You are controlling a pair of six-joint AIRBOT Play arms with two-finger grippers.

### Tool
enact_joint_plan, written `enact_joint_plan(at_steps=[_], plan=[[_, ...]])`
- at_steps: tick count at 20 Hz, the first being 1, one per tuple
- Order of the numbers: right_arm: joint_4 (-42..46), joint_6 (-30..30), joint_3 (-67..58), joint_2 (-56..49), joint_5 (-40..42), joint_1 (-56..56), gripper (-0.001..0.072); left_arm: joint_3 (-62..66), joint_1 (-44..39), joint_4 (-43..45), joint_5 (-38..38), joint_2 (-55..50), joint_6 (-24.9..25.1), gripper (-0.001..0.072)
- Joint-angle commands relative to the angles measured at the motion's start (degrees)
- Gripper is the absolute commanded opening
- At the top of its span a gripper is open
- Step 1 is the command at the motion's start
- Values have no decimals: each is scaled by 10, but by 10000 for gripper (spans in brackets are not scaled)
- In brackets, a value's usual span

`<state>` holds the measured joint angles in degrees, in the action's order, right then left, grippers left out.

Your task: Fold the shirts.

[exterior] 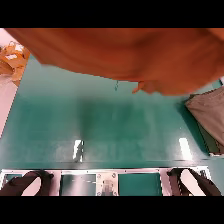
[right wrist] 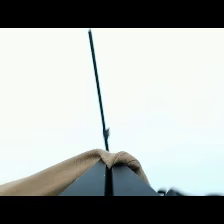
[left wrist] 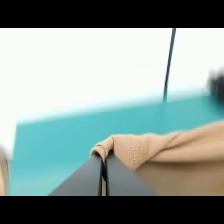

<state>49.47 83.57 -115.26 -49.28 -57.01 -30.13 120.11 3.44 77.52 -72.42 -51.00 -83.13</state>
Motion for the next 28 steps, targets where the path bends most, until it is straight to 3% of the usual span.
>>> enact_joint_plan(at_steps=[1,6,10,12,15,19,20,21,22,23,25,27,28], plan=[[25,2,-21,23,40,-14,20,17,0,4,59,50,-4,21],[11,-2,84,15,16,-14,19,-77,0,5,37,31,-9,21],[-45,-81,298,-6,25,22,20,-217,0,-44,34,-45,-7,22],[-45,-120,421,-37,71,71,20,-301,-1,-101,68,-115,1,22],[-45,-150,548,-132,207,139,20,-402,-1,-209,159,-241,57,23],[-87,-151,520,-322,259,162,19,-414,0,-316,228,-412,79,24],[-101,-151,496,-362,256,162,20,-414,0,-350,249,-438,95,146],[-108,-151,470,-395,248,161,21,-414,0,-371,268,-454,101,480],[-108,-151,443,-421,238,160,21,-414,2,-372,283,-459,101,583],[-104,-151,419,-438,228,159,50,-412,10,-372,283,-457,102,583],[-94,-151,389,-444,208,145,337,-382,42,-371,215,-457,102,583],[-81,-151,367,-437,152,114,333,-341,90,-370,104,-457,101,580],[-81,-151,364,-431,119,95,282,-322,114,-370,48,-457,101,397]])
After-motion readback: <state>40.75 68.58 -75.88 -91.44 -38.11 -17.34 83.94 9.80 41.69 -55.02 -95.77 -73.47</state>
